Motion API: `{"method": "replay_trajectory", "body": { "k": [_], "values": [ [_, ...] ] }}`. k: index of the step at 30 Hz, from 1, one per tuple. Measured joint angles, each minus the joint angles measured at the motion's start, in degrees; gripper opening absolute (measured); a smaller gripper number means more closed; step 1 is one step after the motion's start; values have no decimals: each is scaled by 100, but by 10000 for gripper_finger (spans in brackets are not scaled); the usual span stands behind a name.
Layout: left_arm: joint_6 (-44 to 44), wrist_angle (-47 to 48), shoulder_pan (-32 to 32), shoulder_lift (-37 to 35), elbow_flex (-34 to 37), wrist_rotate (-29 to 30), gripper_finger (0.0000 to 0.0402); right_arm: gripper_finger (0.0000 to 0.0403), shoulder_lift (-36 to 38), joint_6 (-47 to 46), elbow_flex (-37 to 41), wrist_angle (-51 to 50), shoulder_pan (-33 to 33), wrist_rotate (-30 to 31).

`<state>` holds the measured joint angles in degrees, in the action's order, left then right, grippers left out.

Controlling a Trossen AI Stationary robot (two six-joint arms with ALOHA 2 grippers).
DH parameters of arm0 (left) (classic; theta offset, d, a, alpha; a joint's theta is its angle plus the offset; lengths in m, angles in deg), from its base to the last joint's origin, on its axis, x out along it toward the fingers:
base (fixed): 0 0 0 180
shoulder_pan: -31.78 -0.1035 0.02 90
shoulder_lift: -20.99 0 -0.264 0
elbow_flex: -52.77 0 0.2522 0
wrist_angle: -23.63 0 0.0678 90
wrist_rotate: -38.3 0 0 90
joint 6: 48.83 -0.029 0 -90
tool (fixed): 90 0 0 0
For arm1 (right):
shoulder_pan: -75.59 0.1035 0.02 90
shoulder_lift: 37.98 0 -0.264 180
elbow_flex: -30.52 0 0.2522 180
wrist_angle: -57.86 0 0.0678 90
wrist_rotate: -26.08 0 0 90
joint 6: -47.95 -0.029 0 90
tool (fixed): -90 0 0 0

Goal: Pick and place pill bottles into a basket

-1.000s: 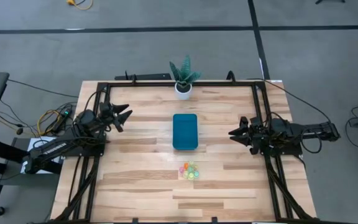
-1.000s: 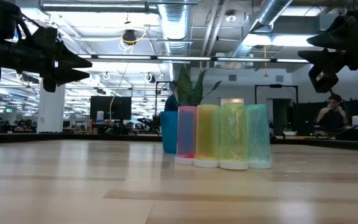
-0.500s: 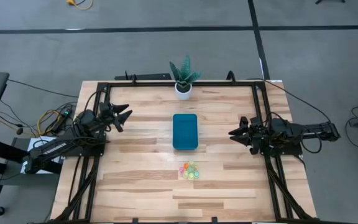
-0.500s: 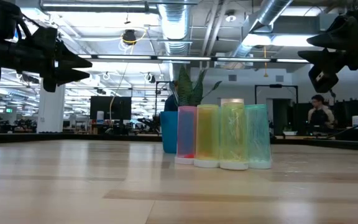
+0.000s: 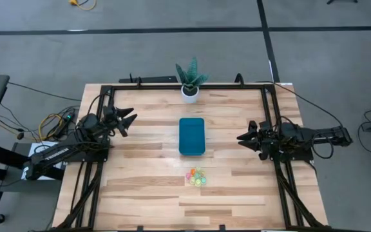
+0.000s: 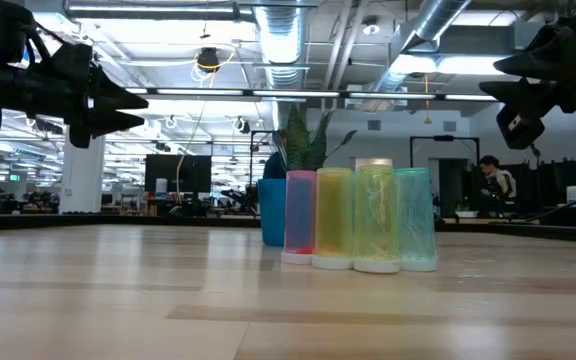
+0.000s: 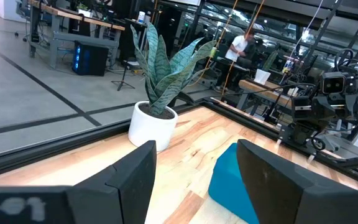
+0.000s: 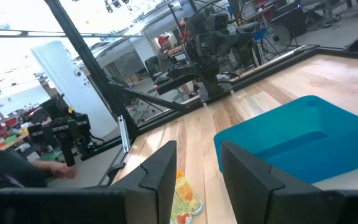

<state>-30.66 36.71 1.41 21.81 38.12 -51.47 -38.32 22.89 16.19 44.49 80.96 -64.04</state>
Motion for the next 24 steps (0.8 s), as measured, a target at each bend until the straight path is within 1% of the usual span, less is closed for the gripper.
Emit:
{"method": "replay_trajectory", "body": {
  "k": [2,5,8,12,16,24],
  "values": [
    [1,0,1,-2,0,-1,213,118,-1,39,1,7,0,20],
    [2,0,2,0,-1,0,213,118,0,377,1,55,-28,153],
    [2,0,2,-1,0,-1,213,118,-2,433,1,56,-27,173],
    [2,0,1,0,1,-1,213,118,0,945,1,98,-56,328],
    [0,0,0,0,-1,-2,213,118,0,857,1,347,-61,321],
    [2,0,1,-1,0,-1,213,118,0,817,1,268,-61,323]
  ]
}}
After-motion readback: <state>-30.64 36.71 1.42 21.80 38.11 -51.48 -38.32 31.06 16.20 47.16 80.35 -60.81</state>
